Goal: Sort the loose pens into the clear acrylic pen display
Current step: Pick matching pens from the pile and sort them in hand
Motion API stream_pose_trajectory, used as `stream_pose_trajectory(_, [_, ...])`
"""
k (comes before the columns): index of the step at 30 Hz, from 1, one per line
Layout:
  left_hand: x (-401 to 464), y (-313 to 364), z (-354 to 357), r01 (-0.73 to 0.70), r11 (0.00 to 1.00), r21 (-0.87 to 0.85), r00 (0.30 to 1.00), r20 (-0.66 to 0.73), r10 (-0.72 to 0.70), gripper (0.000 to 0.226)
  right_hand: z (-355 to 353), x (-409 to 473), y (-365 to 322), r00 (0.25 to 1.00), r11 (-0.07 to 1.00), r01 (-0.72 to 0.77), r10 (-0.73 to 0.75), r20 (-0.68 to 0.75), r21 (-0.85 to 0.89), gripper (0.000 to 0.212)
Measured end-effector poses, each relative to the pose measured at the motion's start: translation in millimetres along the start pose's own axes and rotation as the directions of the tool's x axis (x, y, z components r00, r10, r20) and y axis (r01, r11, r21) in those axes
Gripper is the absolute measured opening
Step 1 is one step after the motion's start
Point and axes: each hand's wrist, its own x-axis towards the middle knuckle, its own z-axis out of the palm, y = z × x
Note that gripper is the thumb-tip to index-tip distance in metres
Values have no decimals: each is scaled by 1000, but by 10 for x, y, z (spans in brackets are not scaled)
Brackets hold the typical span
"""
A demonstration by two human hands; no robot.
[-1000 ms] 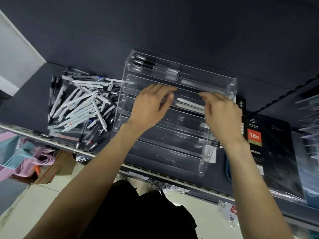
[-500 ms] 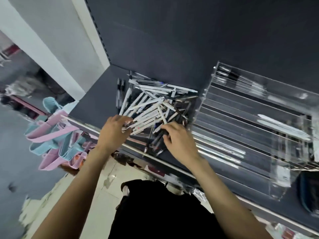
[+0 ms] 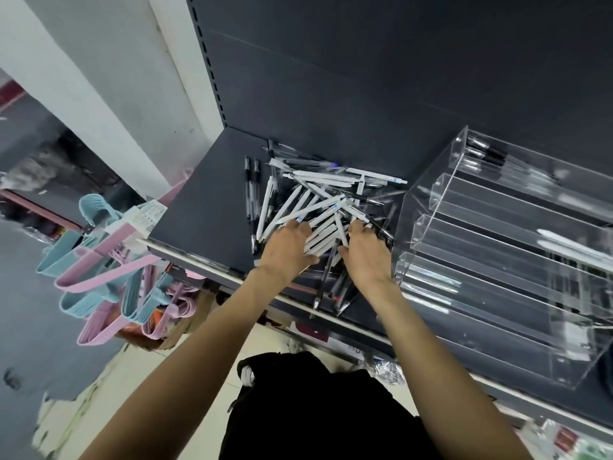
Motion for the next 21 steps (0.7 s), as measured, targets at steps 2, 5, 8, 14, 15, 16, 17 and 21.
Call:
stream_pose_trajectory(2, [42,22,-12,-9,997,78,1000,18,8,53,4,7,11,1000,999,-25,25,16,23,34])
stream_pose_trajectory(5, [84,60,-17,-30,985,169,1000,13,28,48,-1,8,41,999,997,-54,53,10,62,36])
stream_pose_trajectory(8, [120,76,-35,-40,990,136,999,20,38,48,20,-4,75,998,996,-56,56,-1,76,37])
stream_pose_trajectory(14, [205,116,-34,-28,984,174,996,87,13,55,50,11,105,997,986,-75,77,-11,146,33])
stream_pose_trajectory(15, [210,130,-37,-31,980,196,995,97,12,56,47,12,111,997,985,-73,76,-14,157,34])
stream_pose_trajectory(16, [216,138,-40,-29,982,188,995,102,10,55,47,13,118,997,983,-73,77,-17,167,34])
stream_pose_trajectory(17, [225,141,-43,-22,986,165,994,108,4,52,43,9,127,997,981,-72,77,-20,182,35])
stream_pose_trajectory(21, [220,143,-50,-22,985,168,997,79,8,42,33,-4,182,995,964,-85,95,-28,251,36])
